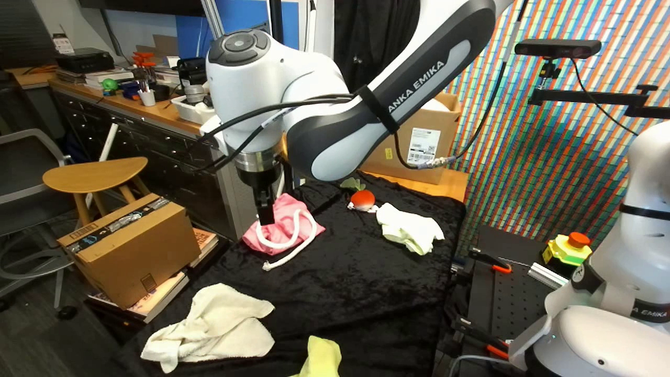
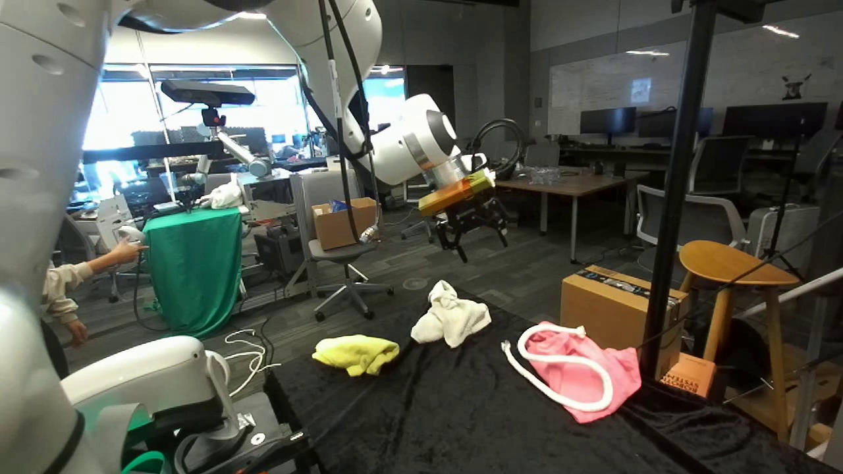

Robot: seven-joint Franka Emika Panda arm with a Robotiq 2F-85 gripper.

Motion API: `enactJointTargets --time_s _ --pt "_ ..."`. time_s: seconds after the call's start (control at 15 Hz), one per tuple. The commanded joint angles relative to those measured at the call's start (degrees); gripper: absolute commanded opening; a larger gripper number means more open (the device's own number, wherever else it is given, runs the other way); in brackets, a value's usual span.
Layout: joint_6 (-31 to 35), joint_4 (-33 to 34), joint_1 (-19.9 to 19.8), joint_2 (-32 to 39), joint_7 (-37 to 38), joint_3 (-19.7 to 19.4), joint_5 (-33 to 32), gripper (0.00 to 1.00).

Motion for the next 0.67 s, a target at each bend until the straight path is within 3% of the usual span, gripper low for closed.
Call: enactJointTargets --time_s 0.0,0.33,0.6 --pt "-6.6 2.5 3.5 1.6 -3.8 2.3 1.6 1.00" --pt "-11.2 7.4 7.8 6.5 -5.6 4.6 1.3 1.00" --pt "-8.9 10.0 9.3 10.4 -4.9 4.9 1.9 1.00"
